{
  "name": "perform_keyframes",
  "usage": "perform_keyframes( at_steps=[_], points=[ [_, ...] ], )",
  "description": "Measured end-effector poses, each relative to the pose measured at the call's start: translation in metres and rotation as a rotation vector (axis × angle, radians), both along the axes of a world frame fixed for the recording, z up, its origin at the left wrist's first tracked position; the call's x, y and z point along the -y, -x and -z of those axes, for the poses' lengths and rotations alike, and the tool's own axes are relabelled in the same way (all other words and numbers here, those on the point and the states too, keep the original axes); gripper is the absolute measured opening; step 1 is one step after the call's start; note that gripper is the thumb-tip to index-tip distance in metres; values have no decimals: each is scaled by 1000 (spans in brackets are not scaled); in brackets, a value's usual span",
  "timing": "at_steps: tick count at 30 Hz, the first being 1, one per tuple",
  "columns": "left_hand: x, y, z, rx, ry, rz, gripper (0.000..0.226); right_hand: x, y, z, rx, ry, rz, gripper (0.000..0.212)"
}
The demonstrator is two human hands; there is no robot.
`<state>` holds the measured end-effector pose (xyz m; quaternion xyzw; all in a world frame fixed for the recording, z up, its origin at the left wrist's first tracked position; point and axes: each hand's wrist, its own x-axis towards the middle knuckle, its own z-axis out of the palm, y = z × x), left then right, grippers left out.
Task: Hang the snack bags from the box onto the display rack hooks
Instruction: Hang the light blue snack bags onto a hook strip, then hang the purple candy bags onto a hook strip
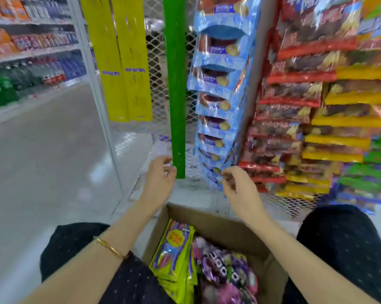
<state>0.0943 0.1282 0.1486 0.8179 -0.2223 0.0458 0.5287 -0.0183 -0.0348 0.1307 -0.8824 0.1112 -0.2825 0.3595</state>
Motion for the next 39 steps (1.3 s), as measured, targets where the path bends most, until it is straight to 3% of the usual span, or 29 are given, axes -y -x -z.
perform_keyframes(
  at_steps=[4, 7, 12, 17, 24, 28, 34, 39],
  points=[
    [-3, -8, 51, -182, -275, 126, 29, 6, 8, 81, -349, -7, -73, 13],
    [5, -17, 71, -197, -523, 226, 27, 11, 11, 127, -559, -13, -117, 18],
    [29, -33, 78, -225, -929, 510, 33, 10, -7, 170, -757, -120, -156, 17],
    [23, -59, 93, -244, -1146, 613, 36, 9, -19, 208, -932, -351, 34, 2],
    [11, -83, 85, -327, -938, 622, 27, 2, -32, 225, -989, -497, 123, 8],
    [-3, -78, 78, -368, -842, 520, 28, -18, -46, 229, -950, -465, 52, 3],
    [-22, -61, 71, -467, -634, 391, 20, -20, -33, 234, -931, -409, 42, 23],
    [-35, -56, 65, -563, -524, 299, 14, -17, -35, 231, -920, -366, 14, 18]
  ],
)
